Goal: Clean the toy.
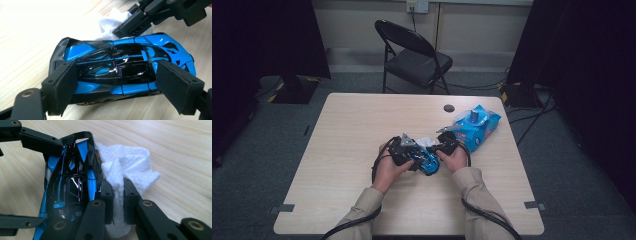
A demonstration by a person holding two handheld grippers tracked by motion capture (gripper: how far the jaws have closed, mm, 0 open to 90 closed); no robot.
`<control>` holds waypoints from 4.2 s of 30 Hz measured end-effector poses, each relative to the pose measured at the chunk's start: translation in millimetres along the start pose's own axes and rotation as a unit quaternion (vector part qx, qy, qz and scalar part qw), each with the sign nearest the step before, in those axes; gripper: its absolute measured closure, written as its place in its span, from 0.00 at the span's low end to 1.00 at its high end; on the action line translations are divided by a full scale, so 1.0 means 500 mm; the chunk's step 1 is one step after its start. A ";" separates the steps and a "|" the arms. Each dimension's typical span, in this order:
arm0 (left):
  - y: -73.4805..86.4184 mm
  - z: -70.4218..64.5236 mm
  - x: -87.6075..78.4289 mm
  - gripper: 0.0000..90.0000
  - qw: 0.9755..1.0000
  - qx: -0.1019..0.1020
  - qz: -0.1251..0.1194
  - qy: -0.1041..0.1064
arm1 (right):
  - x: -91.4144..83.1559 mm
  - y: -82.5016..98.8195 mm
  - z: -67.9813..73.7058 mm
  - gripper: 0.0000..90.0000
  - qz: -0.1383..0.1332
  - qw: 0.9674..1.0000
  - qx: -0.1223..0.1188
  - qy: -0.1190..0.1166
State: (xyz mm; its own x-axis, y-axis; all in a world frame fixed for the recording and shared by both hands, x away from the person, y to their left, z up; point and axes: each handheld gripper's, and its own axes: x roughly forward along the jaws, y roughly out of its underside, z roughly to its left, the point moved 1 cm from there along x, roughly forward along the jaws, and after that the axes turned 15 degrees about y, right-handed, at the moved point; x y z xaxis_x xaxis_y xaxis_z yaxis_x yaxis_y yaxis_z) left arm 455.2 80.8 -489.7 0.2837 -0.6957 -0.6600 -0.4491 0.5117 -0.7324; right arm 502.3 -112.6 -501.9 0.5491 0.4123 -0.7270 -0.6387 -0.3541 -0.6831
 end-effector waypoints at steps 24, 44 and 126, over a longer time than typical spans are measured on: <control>0.003 -0.002 0.000 0.20 1.000 0.003 -0.005 0.000 | -0.006 0.000 0.004 0.91 -0.001 0.999 -0.030 0.011; 0.002 -0.001 0.001 0.20 1.000 0.000 -0.006 -0.004 | -0.026 0.015 -0.015 0.91 0.003 0.999 -0.036 0.015; 0.003 -0.002 0.000 0.20 1.000 0.000 -0.004 -0.001 | 0.045 -0.083 0.056 0.90 -0.033 0.998 -0.005 0.055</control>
State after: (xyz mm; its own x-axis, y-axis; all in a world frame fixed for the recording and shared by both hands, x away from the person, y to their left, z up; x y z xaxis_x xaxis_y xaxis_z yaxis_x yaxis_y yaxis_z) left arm 453.6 80.9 -490.5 0.2894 -0.6990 -0.6539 -0.4460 0.5060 -0.7383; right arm 525.8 -65.0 -488.1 0.6449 0.3410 -0.6839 -0.5950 -0.3377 -0.7294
